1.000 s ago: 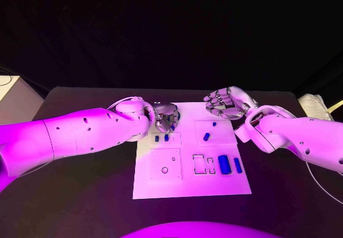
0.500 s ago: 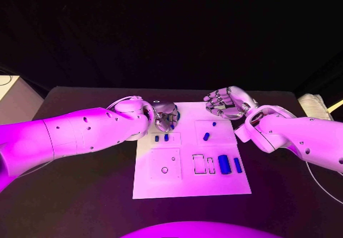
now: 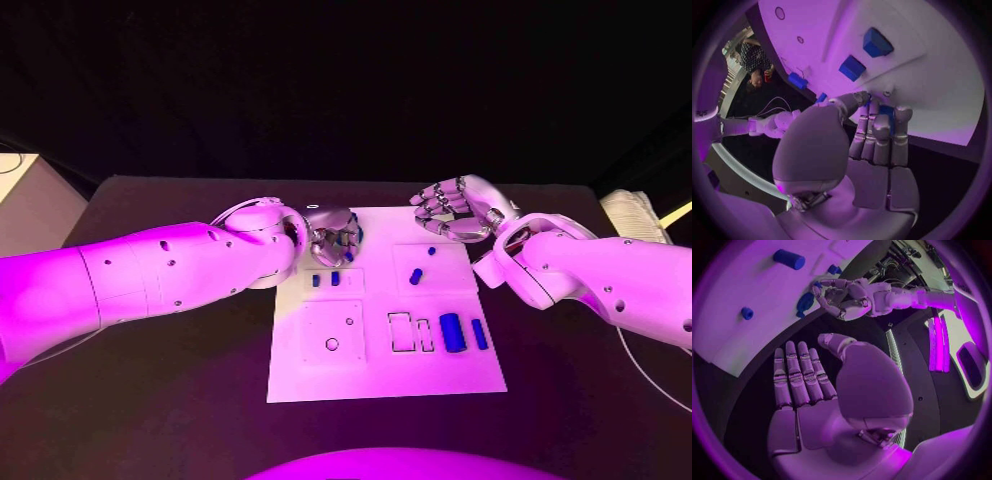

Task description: Assemble the parts on the task board

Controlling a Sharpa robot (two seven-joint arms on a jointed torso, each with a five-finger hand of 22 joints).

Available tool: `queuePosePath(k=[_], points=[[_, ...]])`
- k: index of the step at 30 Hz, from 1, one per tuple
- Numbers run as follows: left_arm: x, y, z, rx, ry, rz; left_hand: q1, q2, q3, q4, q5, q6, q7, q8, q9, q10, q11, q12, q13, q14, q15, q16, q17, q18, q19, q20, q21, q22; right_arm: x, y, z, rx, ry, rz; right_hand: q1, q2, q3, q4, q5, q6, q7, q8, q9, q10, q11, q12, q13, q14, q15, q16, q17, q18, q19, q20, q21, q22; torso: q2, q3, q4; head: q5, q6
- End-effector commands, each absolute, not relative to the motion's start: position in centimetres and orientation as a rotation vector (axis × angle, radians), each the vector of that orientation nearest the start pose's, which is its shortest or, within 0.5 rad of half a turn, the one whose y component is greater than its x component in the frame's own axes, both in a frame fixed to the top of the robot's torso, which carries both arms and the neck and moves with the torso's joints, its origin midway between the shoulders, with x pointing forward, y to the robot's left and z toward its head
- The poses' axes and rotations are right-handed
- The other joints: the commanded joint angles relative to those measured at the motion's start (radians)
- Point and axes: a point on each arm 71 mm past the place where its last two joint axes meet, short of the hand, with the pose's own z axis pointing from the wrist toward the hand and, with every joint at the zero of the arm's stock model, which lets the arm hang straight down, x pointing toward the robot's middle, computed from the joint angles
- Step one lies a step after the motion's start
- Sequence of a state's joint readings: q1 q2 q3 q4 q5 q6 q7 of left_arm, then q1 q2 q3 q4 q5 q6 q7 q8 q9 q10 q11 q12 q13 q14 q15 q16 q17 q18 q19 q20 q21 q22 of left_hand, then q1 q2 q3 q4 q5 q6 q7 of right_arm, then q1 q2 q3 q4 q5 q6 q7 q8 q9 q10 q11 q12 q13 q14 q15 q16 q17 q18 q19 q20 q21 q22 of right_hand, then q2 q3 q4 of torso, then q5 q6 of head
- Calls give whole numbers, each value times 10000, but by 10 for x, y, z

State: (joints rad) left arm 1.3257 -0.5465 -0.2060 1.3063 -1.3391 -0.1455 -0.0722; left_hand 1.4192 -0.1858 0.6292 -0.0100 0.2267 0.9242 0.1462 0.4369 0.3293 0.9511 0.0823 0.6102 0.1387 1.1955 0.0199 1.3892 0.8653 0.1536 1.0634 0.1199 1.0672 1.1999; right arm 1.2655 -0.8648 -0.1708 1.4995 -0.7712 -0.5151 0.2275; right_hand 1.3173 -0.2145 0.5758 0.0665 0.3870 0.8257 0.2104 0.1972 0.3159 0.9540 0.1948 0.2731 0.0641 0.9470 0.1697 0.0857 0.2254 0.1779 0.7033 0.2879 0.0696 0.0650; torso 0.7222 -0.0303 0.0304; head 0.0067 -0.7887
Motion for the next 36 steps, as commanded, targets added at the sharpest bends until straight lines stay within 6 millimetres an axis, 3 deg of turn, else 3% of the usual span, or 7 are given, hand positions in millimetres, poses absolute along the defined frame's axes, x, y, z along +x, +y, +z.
queuePosePath(k=[1, 16, 25, 36], points=[[512, 107, -193, 2967, 18316, -7587, -132, -20, -35, -35, -10, 84, 0, -71, 11, 75, 28, -58, -13, 74, 11, 47, -10, -46, 2, -5, 16, -1, 486, -224, -186, 3489, 15417, 10383, -82, -7, 44, -1, 25, 97, 459, -20, -14, 51, 16, -43, -9, 44, 28, 29, -8, 12, -61, 19, -46, -15, -3, 4, 4, -38, -1], [513, 137, -166, 1663, 18230, -7927, -244, -66, -86, -16, -5, 147, 7, -142, 58, 128, 54, -251, -66, 29, 36, 30, -119, -42, -19, 23, -22, -26, 486, -226, -186, 3528, 15403, 10307, -82, -7, 44, -1, 25, 97, 459, -20, -14, 51, 16, -43, -9, 44, 28, 29, -8, 12, -61, 19, -46, -15, -7, 5, 29, -57, -26], [516, 152, -170, 1496, 18575, -7582, -315, -78, -128, 16, -16, 199, 2, -170, 90, 195, 54, -326, -81, 28, 44, 34, -133, -52, 10, 39, -10, -14, 487, -227, -186, 3542, 15391, 10265, -94, -1, 63, -23, 24, 104, 456, -19, -13, 61, 14, -52, -8, 47, 27, 31, -18, 12, -95, 19, -53, -17, -7, 1, 20, -28, -34], [518, 154, -178, 1803, 18784, -7505, -448, -138, -233, 92, -19, 275, -40, -217, 143, 285, 34, -453, -101, 14, 41, 37, -173, -51, 1, 61, -62, -47, 486, -226, -186, 3520, 15371, 10290, -110, -7, 61, -24, 18, 100, 457, -22, -14, 59, 16, -58, -9, 47, 28, 31, -21, 12, -136, 19, -57, -21, -5, 0, 1, 9, -62]])
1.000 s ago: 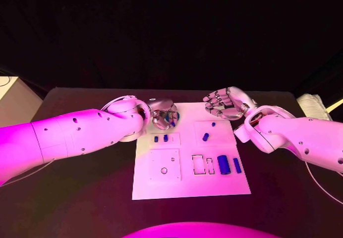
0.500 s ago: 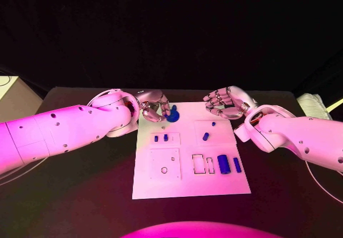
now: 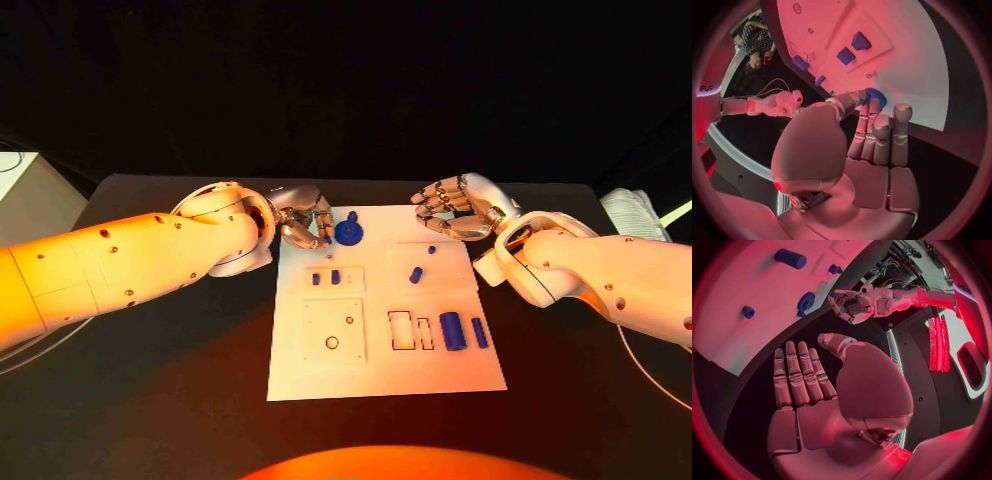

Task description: Assemble the parts on the task board

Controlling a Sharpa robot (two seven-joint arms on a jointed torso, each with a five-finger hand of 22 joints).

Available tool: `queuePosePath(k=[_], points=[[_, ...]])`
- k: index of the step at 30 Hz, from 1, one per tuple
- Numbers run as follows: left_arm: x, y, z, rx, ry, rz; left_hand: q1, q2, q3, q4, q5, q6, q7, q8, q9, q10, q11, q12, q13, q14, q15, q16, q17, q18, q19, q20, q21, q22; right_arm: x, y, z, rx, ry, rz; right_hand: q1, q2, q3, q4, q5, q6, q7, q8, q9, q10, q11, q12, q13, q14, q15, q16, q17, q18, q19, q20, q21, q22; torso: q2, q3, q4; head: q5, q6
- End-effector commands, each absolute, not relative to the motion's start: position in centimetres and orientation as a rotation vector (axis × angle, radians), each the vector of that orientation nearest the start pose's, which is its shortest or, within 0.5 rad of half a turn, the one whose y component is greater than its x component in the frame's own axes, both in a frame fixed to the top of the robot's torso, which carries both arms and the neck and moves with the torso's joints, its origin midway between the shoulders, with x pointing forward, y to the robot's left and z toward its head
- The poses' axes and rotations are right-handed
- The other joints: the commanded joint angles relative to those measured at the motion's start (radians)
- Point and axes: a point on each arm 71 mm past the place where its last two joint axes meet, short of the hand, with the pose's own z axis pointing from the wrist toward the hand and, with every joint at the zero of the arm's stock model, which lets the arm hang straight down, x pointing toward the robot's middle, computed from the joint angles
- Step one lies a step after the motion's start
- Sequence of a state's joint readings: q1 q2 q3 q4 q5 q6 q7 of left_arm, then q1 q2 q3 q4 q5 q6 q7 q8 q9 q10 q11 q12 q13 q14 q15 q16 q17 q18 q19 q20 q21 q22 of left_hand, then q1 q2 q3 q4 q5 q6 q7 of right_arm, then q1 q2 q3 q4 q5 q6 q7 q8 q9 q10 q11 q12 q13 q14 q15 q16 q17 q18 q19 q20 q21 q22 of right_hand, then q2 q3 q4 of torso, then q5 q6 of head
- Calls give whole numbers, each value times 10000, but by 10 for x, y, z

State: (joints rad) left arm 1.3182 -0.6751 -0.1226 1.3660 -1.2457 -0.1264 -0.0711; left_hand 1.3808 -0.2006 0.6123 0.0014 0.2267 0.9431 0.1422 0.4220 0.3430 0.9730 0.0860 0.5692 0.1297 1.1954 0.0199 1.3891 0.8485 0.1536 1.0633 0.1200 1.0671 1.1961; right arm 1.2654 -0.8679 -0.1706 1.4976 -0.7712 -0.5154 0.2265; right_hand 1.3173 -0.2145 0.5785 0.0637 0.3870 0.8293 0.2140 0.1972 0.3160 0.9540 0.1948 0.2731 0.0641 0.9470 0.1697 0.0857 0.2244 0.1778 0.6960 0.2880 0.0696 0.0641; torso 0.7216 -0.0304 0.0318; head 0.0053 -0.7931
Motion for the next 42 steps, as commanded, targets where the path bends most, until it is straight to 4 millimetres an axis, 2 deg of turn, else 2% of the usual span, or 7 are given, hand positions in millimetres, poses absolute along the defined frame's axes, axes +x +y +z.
queuePosePath(k=[1, 5, 13, 22, 42], points=[[518, 154, -179, 1816, 18796, -7505, -64, 9, -64, -21, -19, 85, 0, -68, 6, 66, -3, -43, -11, 15, 41, 37, -4, -51, 2, 60, -61, -9, 486, -226, -186, 3518, 15364, 10291, -110, -7, 34, 4, 18, 64, 421, -22, -14, 59, 15, -59, -9, 47, 28, 31, -12, 13, -62, 18, -58, -13, 0, 4, -11, 24, -19], [517, 153, -181, 1859, 18841, -7496, -55, 20, -63, -22, -14, 101, -5, -71, 14, 83, -9, -57, -12, 16, 36, 39, -6, -51, 8, 60, -62, -9, 486, -226, -186, 3509, 15352, 10300, -110, -7, 34, 4, 18, 64, 421, -22, -14, 59, 15, -59, -9, 47, 28, 31, -12, 13, -62, 18, -58, -13, 4, 12, 0, 12, -21], [517, 153, -189, 1990, 19045, -7418, -57, 42, -91, -11, -15, 184, -23, -82, 56, 172, -30, -113, -12, 24, 18, 50, -5, -51, 26, 54, -76, -20, 486, -225, -186, 3502, 15356, 10320, -110, -7, 34, 4, 18, 64, 421, -22, -14, 59, 15, -59, -9, 47, 28, 31, -12, 13, -62, 18, -58, -13, 6, 7, -10, 77, -31], [516, 152, -195, 2033, 19243, -7425, -48, 46, -89, -17, -13, 187, -26, -86, 59, 178, -34, -120, -12, 20, 16, 49, -15, -49, 21, 53, -84, -26, 486, -225, -186, 3508, 15367, 10317, -126, -12, 30, 4, 13, 57, 423, -26, -16, 52, 19, -67, -11, 42, 30, 29, -16, 12, -71, 19, -60, -14, 9, -4, 0, 51, -46], [515, 149, -202, 2083, 19622, -7434, -12, 79, -88, -33, -9, 232, -31, -100, 85, 237, -50, -147, -5, 15, 2, 52, -23, -45, 14, 46, -108, -45, 486, -225, -186, 3508, 15356, 10321, -129, -5, 39, -2, 17, 53, 424, -30, -18, 47, 19, -75, -11, 37, 32, 26, -21, 10, -96, 20, -65, -16, 6, 2, -7, 38, -78]])
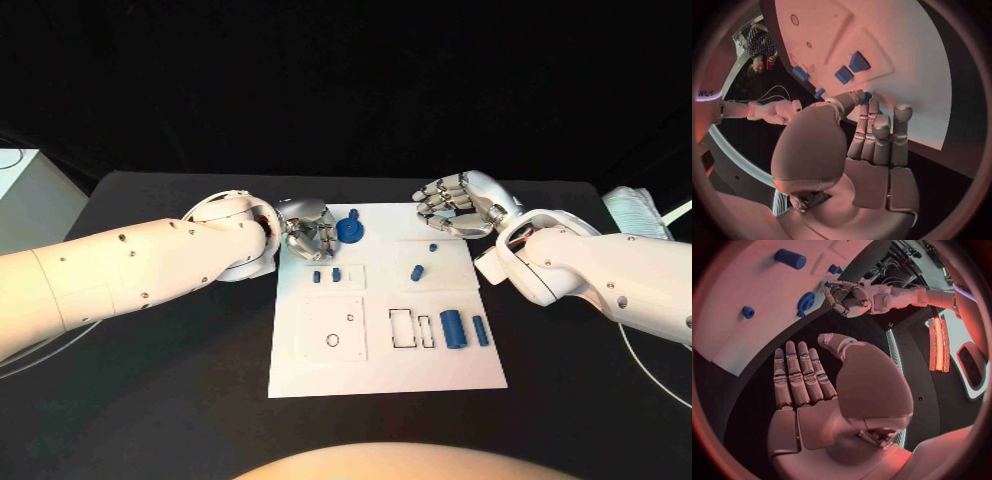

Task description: Assemble the parts on the task board

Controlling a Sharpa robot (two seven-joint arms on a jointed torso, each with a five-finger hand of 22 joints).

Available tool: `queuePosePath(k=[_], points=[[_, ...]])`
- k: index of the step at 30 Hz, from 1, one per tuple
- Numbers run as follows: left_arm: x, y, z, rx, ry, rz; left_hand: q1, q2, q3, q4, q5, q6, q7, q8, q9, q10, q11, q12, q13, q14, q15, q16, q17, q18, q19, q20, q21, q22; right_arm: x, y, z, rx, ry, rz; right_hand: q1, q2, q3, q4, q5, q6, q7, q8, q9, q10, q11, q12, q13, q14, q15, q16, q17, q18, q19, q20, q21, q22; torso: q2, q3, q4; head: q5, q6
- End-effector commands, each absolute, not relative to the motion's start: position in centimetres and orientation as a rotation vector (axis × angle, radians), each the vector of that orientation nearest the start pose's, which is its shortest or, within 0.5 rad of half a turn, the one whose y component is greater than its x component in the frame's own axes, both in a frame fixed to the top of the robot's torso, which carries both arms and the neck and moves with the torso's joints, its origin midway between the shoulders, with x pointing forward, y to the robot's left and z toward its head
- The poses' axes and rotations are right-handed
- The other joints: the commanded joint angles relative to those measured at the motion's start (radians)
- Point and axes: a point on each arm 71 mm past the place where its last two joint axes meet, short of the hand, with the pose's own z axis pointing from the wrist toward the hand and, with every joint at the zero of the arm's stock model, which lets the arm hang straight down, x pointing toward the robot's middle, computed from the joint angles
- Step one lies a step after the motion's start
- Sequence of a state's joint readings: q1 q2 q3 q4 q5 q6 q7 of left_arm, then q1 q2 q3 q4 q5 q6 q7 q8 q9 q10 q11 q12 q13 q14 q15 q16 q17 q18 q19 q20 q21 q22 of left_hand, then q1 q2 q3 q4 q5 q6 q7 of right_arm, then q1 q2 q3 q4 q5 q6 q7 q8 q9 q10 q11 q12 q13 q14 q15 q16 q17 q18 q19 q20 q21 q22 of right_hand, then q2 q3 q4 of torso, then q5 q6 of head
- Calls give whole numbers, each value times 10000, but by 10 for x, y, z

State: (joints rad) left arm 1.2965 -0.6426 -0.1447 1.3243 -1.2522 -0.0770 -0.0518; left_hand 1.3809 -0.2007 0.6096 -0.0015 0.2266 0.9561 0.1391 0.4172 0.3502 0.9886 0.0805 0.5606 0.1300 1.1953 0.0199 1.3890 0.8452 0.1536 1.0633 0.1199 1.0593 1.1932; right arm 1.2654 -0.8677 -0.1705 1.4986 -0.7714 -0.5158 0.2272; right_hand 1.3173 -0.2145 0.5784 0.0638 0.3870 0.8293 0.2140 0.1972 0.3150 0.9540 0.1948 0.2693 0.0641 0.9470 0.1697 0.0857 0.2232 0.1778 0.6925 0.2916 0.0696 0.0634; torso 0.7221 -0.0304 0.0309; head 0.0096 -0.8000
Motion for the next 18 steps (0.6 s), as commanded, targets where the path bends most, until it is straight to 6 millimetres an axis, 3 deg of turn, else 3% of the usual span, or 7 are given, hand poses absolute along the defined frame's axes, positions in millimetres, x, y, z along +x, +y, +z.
queuePosePath(k=[1, 6, 18], points=[[515, 149, -202, 2084, 19639, -7426, -14, 81, -61, -5, -8, 102, -1, -52, 12, 80, 5, -61, -8, 16, 2, 53, 10, -45, 15, 46, -31, -15, 486, -225, -186, 3509, 15356, 10321, -129, -5, 40, -4, 17, 53, 424, -30, -8, 47, 19, -36, -11, 37, 32, 26, -9, 10, -62, -16, -65, -9, 1, 4, 4, -5, -9], [516, 150, -204, 2080, 19700, -7348, 15, 102, -88, -26, -14, 178, -10, -49, 49, 176, -18, -56, 19, 30, -16, 68, 34, -48, 36, 35, -27, -12, 486, -225, -186, 3509, 15355, 10321, -129, -5, 40, -4, 17, 53, 424, -30, -8, 47, 19, -36, -11, 37, 32, 26, -9, 10, -62, -16, -65, -9, -6, 14, 13, 6, -19], [515, 149, -211, 2194, 19860, -7247, 47, 102, -110, -58, -13, 197, -18, -75, 71, 205, -29, -74, 37, 18, -31, 71, 11, -40, 16, 21, -62, -38, 486, -226, -186, 3510, 15352, 10322, -132, -1, 46, -11, 19, 53, 425, -31, -9, 48, 19, -40, -10, 37, 32, 26, -13, 10, -77, -16, -68, -11, 2, -1, -2, -7, -25]])
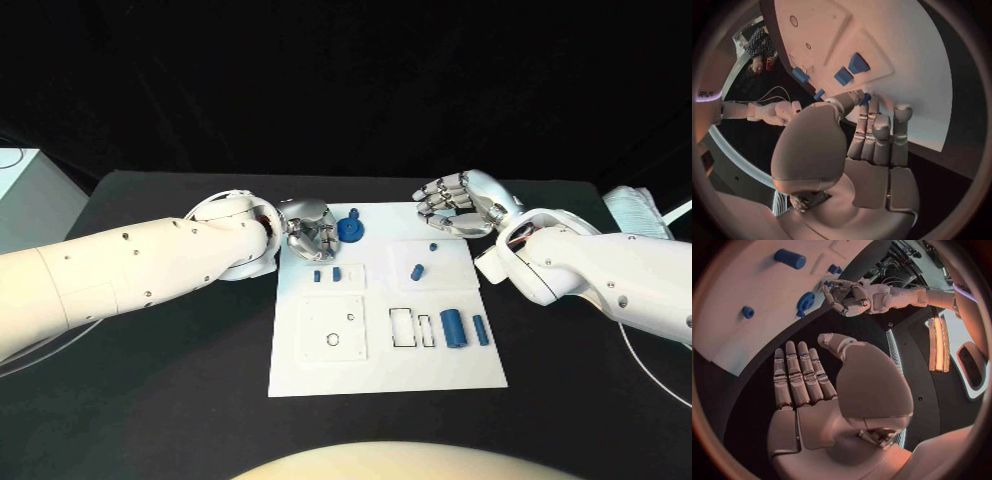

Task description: Assemble the parts on the task board

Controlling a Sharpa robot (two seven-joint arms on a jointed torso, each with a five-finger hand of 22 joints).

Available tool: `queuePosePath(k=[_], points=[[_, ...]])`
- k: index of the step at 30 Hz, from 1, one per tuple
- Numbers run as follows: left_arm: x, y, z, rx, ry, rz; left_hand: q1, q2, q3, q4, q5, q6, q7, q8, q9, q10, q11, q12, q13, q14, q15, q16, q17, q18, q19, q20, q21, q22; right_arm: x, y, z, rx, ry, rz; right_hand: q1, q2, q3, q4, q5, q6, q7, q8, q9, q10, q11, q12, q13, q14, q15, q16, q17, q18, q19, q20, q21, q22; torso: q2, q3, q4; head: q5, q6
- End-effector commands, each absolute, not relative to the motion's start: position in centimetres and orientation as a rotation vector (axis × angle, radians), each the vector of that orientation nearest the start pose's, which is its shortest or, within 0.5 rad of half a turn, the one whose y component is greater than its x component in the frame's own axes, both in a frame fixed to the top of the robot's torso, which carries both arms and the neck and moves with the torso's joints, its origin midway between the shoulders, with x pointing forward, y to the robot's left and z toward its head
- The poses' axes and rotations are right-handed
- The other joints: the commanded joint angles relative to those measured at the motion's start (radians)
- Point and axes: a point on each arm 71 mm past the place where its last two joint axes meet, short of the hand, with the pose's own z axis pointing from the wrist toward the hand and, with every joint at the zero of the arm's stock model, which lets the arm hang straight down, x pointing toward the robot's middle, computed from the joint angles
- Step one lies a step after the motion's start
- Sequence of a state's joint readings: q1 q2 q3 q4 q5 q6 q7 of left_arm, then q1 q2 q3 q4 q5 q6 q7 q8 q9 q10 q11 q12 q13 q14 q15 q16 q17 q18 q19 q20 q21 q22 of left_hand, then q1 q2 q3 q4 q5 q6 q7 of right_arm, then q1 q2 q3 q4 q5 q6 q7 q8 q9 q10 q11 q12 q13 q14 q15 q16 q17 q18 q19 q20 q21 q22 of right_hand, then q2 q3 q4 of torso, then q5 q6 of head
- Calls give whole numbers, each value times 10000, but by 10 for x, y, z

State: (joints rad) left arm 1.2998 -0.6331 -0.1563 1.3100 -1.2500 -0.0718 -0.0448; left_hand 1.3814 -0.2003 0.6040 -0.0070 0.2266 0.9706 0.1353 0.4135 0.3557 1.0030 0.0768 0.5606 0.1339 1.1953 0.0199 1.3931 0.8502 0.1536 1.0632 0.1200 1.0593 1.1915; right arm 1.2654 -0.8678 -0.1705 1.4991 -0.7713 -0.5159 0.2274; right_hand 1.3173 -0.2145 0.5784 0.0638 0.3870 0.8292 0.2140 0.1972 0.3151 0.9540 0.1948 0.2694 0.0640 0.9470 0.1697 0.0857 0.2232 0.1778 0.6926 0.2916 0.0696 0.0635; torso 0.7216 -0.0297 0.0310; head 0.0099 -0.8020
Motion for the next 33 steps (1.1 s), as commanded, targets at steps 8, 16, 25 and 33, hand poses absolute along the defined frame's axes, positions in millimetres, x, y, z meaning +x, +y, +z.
queuePosePath(k=[8, 16, 25, 33], points=[[514, 151, -213, 2196, 19774, -7180, 86, 19, -76, -81, 5, -302, 157, -385, -14, -229, 158, -283, 8, -207, 76, -52, -358, -49, 7, 57, -104, -49, 486, -226, -186, 3509, 15342, 10318, -135, 1, 49, -15, 19, 55, 425, -30, -9, 50, 19, -44, -9, 38, 32, 27, -15, 9, -51, -16, -67, -9, -4, -5, 13, -18, -4], [513, 151, -212, 2200, 19582, -7272, 38, -90, -108, -104, 11, -577, 265, -657, -17, -609, 306, -394, 37, -534, 202, -164, -800, -28, -84, 153, -215, -123, 486, -226, -185, 3498, 15323, 10322, -135, 1, 49, -15, 19, 55, 425, -30, -9, 50, 19, -44, -9, 38, 32, 27, -15, 9, -51, -16, -67, -9, -5, -18, 4, -7, 16], [511, 151, -212, 2205, 19479, -7361, -3, -158, -156, -114, 11, -884, 293, -910, 23, -1225, 464, -320, 136, -852, 337, -300, -1345, 0, -189, 291, -350, -217, 486, -226, -185, 3498, 15313, 10324, -136, 3, 53, -20, 18, 59, 422, -29, -8, 56, 17, -44, -8, 43, 31, 31, -16, 10, -65, -16, -68, -10, 2, -11, 9, 2, 25], [512, 153, -212, 2139, 19451, -7306, -13, -165, -169, -111, 15, -1100, 277, -1052, 44, -1522, 536, -207, 203, -954, 397, -363, -1595, 15, -231, 348, -412, -265, 487, -226, -185, 3504, 15307, 10315, -139, 1, 54, -25, 16, 59, 421, -29, -8, 57, 16, -46, -8, 44, 30, 31, -17, 10, -80, -17, -69, -11, 3, -2, 0, 20, 37]])
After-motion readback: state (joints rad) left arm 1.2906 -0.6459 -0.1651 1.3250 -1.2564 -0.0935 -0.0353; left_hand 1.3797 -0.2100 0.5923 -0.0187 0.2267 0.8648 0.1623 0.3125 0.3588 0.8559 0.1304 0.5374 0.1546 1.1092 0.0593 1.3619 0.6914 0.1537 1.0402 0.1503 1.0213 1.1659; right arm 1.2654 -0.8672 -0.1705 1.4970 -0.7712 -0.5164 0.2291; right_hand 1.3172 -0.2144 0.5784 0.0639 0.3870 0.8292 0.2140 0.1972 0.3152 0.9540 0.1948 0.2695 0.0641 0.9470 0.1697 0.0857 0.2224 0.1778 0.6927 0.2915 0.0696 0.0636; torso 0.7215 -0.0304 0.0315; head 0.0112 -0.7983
